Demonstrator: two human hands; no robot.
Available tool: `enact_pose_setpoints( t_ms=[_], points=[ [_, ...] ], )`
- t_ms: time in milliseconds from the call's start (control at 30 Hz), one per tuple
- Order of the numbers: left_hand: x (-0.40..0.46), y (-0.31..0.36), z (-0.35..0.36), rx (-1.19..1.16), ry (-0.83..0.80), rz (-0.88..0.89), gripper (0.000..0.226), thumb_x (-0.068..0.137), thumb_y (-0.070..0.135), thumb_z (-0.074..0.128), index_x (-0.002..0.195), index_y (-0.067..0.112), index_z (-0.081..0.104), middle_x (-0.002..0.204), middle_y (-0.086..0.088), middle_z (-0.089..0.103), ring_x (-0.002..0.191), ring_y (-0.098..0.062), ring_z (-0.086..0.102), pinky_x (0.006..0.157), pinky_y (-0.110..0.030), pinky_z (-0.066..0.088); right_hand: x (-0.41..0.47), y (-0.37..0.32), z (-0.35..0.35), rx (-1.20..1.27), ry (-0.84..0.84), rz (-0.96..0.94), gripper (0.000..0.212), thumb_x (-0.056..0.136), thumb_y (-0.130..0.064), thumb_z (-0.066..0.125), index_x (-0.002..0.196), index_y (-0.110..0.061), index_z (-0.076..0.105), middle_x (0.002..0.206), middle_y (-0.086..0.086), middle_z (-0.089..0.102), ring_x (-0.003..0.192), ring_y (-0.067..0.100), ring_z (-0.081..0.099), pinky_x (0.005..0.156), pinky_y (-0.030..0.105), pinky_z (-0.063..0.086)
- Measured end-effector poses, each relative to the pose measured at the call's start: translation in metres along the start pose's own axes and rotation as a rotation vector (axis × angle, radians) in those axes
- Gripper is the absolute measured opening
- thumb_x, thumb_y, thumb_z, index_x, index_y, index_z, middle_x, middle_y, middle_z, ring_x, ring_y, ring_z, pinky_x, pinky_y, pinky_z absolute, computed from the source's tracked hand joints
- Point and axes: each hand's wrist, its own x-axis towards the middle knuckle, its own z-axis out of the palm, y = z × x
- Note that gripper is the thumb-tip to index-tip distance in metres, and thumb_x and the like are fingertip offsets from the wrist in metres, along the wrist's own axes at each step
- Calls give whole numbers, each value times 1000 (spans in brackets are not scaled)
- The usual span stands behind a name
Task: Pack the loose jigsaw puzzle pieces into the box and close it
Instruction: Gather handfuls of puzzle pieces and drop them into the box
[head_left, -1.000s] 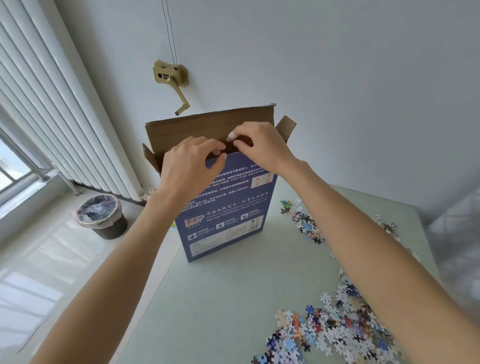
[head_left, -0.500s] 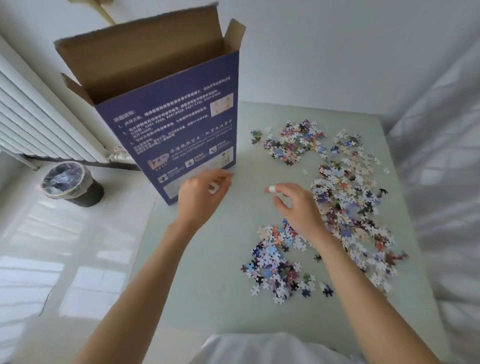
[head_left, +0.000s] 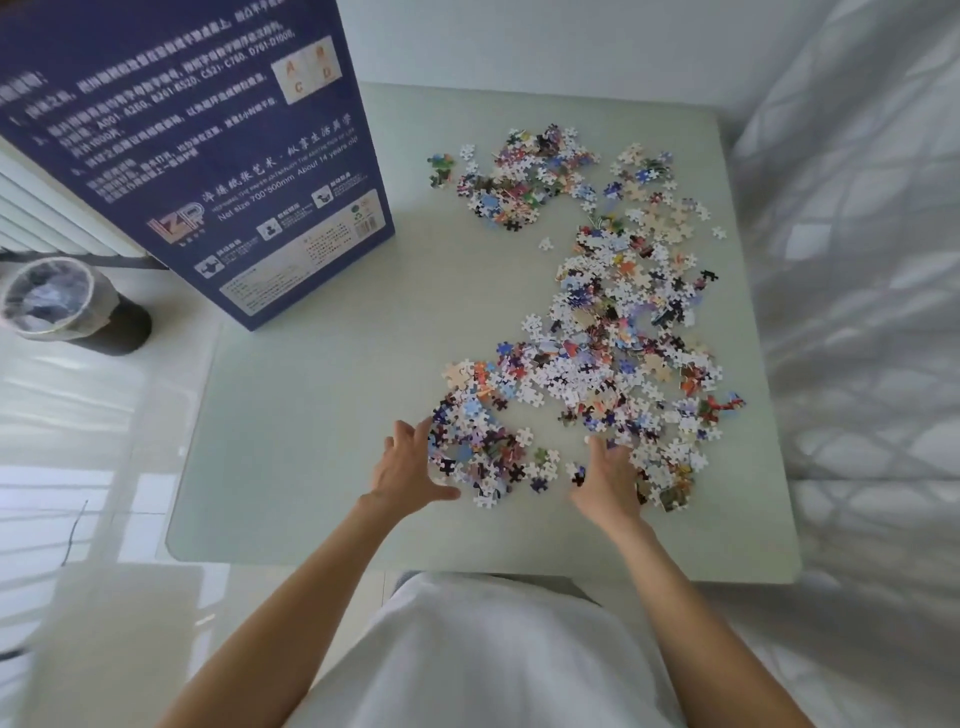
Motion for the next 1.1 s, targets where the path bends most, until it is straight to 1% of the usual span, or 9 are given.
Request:
enact_pose_setpoints(
  t_ms=[167, 367, 433, 533, 633, 733, 900, 1000, 1100],
  points=[
    [-5, 17, 24, -3, 104, 11, 117, 62, 48, 81, 148, 14, 9, 132, -11, 26, 115, -28, 41, 100, -37, 42, -1, -36, 24, 170, 11, -266, 57, 80, 7, 59, 129, -13, 37, 124, 12, 36, 104, 19, 46, 79, 18, 39],
    [-7, 27, 36, -92, 150, 15, 106, 63, 39, 83, 146, 18, 21, 136, -10, 26, 116, -28, 41, 101, -36, 38, 22, -56, 13, 293, -111, -481, 60, 80, 2, 63, 132, -15, 39, 122, 8, 40, 93, 13, 50, 76, 19, 47],
    [-6, 24, 34, -135, 180, 6, 97, 66, 34, 82, 144, 19, 27, 135, -9, 30, 115, -28, 44, 100, -35, 39, 36, -57, 4, 188, -52, -562, 61, 80, 0, 64, 133, -16, 39, 131, 9, 38, 108, 18, 48, 90, 23, 45],
    [-3, 21, 31, -219, 213, 1, 83, 71, 26, 80, 140, 18, 35, 133, -8, 36, 109, -28, 52, 96, -34, 42, 64, -69, -11, -183, -41, -745, 84, 74, -19, 75, 143, -19, 26, 151, 9, 14, 138, 28, 15, 114, 45, 22],
    [0, 17, 27, -281, 242, -1, 70, 74, 23, 78, 135, 19, 43, 127, -7, 43, 101, -24, 57, 93, -34, 45, 87, -101, -20, -490, -222, -863, 121, 64, -42, 79, 148, -24, -7, 153, 5, -22, 140, 29, -21, 110, 50, -10],
    [2, 17, 26, -311, 279, 3, 60, 78, 23, 74, 132, 18, 47, 122, -7, 49, 100, -24, 58, 91, -35, 46, 96, -123, -21, -651, -340, -895, 133, 60, -46, 80, 145, -25, -21, 150, 5, -31, 137, 31, -28, 110, 56, -12],
    [0, 24, 28, -312, 250, -57, 80, 77, 35, 70, 142, 15, 29, 132, -8, 38, 121, -25, 40, 100, -33, 37, 92, -113, -14, -755, -188, -1034, 118, 62, -53, 77, 148, -16, 4, 155, 7, 4, 141, 32, 4, 114, 54, 12],
    [-2, 33, 36, -208, 209, -61, 111, 62, 47, 80, 146, 14, 15, 133, -7, 28, 122, -25, 30, 99, -35, 40, 85, -94, -13, -632, -97, -1104, 87, 71, -46, 73, 139, -13, 31, 143, 7, 30, 132, 26, 26, 110, 43, 28],
    [2, 39, 39, -126, 223, -54, 114, 61, 47, 81, 147, 15, 14, 133, -7, 26, 120, -25, 29, 97, -35, 42, 78, -80, -8, -480, -109, -1074, 71, 76, -42, 70, 133, -13, 39, 134, 6, 36, 125, 22, 31, 102, 35, 36]
  ],
)
